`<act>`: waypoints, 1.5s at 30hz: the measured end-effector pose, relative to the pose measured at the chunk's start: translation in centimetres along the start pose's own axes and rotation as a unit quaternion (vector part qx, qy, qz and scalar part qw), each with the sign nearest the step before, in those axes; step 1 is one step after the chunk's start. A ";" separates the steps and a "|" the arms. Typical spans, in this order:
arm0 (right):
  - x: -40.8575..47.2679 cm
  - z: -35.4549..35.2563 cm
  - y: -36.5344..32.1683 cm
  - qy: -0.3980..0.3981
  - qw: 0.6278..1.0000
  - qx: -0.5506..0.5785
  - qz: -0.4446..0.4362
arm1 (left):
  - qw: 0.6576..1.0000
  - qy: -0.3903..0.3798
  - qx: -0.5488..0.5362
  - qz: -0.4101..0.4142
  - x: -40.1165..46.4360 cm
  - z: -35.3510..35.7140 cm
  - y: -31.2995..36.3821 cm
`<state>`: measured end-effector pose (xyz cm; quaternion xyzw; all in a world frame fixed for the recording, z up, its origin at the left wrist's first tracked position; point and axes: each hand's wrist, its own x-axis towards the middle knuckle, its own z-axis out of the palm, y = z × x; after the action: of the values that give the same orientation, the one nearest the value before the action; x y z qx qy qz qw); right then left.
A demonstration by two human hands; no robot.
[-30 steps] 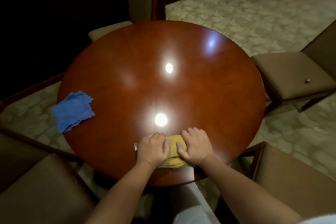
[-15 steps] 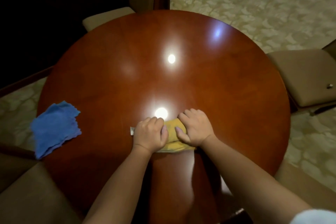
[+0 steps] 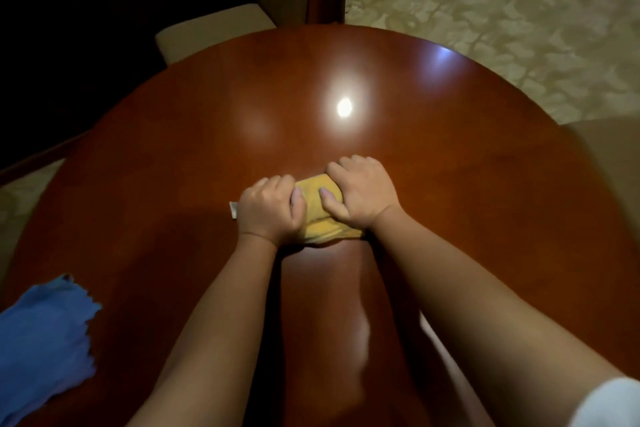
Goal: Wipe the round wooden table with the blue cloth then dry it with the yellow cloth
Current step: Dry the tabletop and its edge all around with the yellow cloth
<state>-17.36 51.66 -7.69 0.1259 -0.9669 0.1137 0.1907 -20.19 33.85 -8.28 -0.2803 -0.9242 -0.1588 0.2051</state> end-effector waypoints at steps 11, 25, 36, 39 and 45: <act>-5.5 -2.2 -4.5 -0.038 0.998 -0.012 0.059 | 0.997 -0.075 -0.007 -0.023 -4.9 -3.6 2.3; -21.8 -8.1 -19.3 -0.090 0.993 0.013 0.078 | 0.986 -0.153 -0.059 -0.026 -23.9 -14.1 6.8; -26.2 -8.5 -22.0 -0.068 0.997 0.007 0.034 | 0.990 -0.128 -0.041 0.030 -28.6 -16.5 8.0; -25.8 -7.9 -21.3 -0.054 0.998 0.016 0.025 | 0.989 -0.120 -0.055 0.059 -27.9 -15.7 7.3; -22.0 -6.7 -18.2 -0.044 0.998 0.017 0.030 | 0.991 -0.095 -0.060 0.070 -23.5 -13.3 5.8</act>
<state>9.81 40.68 -7.26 0.1047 -0.9755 0.1304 0.1426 4.87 22.36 -6.78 -0.3698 -0.9064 -0.1715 0.1103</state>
